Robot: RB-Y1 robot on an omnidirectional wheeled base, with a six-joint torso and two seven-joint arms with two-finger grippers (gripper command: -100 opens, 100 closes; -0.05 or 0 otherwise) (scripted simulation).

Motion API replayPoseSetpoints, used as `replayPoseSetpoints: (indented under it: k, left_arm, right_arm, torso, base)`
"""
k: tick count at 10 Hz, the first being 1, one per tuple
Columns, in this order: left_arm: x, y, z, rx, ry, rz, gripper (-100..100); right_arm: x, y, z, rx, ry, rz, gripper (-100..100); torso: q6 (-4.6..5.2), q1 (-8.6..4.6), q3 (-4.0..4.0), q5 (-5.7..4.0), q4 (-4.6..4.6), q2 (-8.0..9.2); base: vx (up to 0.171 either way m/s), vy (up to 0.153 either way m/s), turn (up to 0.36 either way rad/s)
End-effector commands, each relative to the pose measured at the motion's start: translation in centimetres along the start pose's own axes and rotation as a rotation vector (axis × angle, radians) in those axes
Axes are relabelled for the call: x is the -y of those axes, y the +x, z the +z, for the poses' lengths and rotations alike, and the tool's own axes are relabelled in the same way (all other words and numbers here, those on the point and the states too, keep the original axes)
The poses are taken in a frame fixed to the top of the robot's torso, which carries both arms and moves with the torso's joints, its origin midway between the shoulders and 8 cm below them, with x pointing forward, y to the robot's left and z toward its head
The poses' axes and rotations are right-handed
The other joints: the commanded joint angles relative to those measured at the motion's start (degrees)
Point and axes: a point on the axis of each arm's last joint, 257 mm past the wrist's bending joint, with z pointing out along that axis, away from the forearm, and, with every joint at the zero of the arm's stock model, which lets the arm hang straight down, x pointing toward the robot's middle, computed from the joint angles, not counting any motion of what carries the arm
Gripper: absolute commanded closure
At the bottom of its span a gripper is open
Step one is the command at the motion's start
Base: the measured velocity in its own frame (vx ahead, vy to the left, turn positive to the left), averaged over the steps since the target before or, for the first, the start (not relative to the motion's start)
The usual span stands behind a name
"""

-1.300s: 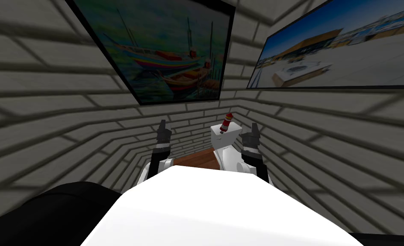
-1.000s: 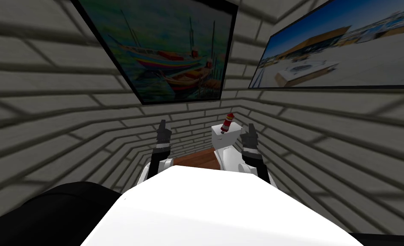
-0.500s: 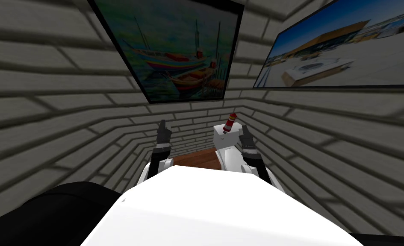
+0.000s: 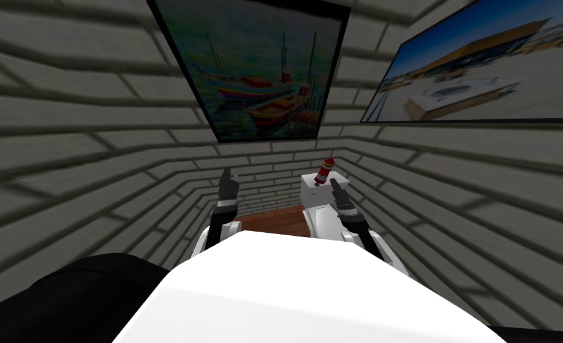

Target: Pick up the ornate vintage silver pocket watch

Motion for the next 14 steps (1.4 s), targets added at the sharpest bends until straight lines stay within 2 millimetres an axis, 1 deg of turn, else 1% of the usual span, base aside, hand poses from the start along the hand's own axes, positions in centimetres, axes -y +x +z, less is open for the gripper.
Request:
replayPoseSetpoints:
  k: [1, 2, 4, 5, 7, 8, 10, 11, 12, 13, 14]
  left_arm:
    - [0.0, 0.0, 0.0, 0.000, 0.000, 0.000, 0]
    - [0.0, 0.0, 0.0, 0.000, 0.000, 0.000, 0]
    - [0.0, 0.0, 0.0, 0.000, 0.000, 0.000, 0]
    - [0.0, 0.0, 0.0, 0.000, 0.000, 0.000, 0]
    - [0.0, 0.0, 0.0, 0.000, 0.000, 0.000, 0]
    - [0.0, 0.0, 0.0, 0.000, 0.000, 0.000, 0]
    - [0.0, 0.0, 0.0, 0.000, 0.000, 0.000, 0]
    - [0.0, 0.0, 0.0, 0.000, 0.000, 0.000, 0]
    - [0.0, 0.0, 0.0, 0.000, 0.000, 0.000, 0]
    - [0.0, 0.0, 0.0, 0.000, 0.000, 0.000, 0]
    - [0.0, 0.0, 0.0, 0.000, 0.000, 0.000, 0]
  right_arm:
    - [0.6, 0.8, -0.5, -0.063, -0.019, -0.072, -100]
    - [0.7, 0.9, -0.5, -0.072, -0.022, -0.078, -100]
    - [1.8, 2.1, -1.3, -0.163, -0.046, -0.176, -100]
    - [1.8, 2.1, -1.3, -0.173, -0.049, -0.182, -100]
    - [3.2, 3.3, -2.4, -0.272, -0.071, -0.281, -100]
    - [3.2, 3.3, -2.4, -0.281, -0.074, -0.287, -100]
    - [5.1, 4.4, -3.8, -0.382, -0.090, -0.381, -100]
    - [5.1, 4.3, -3.9, -0.396, -0.094, -0.391, -100]
    - [6.2, 4.8, -4.7, -0.450, -0.099, -0.437, -100]
    - [6.2, 4.8, -4.7, -0.456, -0.101, -0.442, -100]
    - [7.5, 5.2, -5.7, -0.516, -0.105, -0.492, -100]
  torso:
    - [0.00, 0.00, 0.00, 0.00, 0.00, 0.00]
    - [-0.01, 0.02, 0.01, 0.01, 0.01, 0.03]
    - [0.00, 0.03, -0.01, 0.01, 0.00, -0.02]
    - [-0.01, 0.06, 0.00, 0.01, 0.00, -0.01]
    - [0.01, 0.02, -0.02, 0.01, -0.01, -0.04]
    - [0.00, 0.06, 0.00, 0.01, 0.00, 0.00]
    - [0.01, 0.05, -0.04, 0.01, -0.01, -0.07]
    - [0.01, 0.07, -0.05, 0.01, -0.02, -0.08]
    - [0.03, 0.06, -0.05, 0.02, -0.02, -0.10]
    - [0.01, 0.05, -0.07, 0.01, -0.02, -0.13]
    - [0.03, 0.04, -0.08, 0.01, -0.03, -0.15]
  base:
    - [-0.054, 0.016, 0.189]
    - [-0.035, 0.010, 0.051]
    - [-0.040, 0.021, 0.157]
    - [-0.032, 0.013, 0.042]
    - [-0.040, 0.022, 0.136]
    - [-0.034, 0.020, 0.065]
    - [-0.023, 0.027, 0.137]
    - [-0.016, 0.024, 0.085]
    - [-0.009, 0.025, 0.123]
    - [-0.002, 0.018, 0.063]
    - [0.002, 0.025, 0.123]
